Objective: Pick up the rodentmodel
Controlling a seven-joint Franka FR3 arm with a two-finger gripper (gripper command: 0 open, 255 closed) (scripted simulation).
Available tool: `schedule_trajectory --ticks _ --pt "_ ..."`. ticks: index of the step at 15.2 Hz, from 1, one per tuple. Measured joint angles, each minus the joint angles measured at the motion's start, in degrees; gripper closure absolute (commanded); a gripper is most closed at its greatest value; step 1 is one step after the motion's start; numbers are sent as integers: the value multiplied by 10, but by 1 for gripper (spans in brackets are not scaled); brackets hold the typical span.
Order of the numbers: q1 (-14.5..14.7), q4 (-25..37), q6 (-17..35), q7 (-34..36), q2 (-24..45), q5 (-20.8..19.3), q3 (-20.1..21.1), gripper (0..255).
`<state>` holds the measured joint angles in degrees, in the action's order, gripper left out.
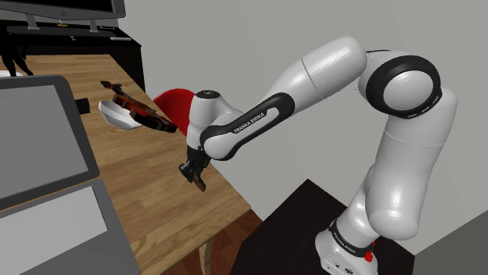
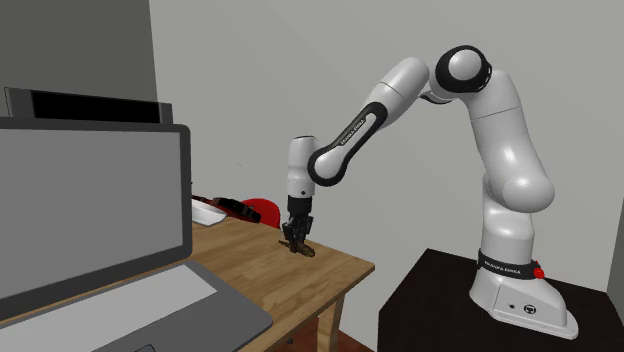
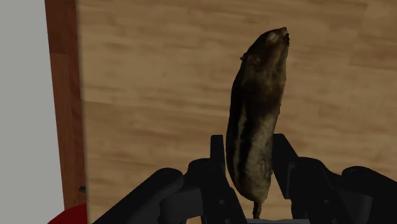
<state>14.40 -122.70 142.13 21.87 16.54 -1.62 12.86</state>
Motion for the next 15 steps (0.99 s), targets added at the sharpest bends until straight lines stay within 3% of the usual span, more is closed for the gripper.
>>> schedule_trajectory --ticks 7,15 --pt "0 1 -3 0 -2 1 0 255" --pt "-5 11 -53 -8 -43 13 5 255"
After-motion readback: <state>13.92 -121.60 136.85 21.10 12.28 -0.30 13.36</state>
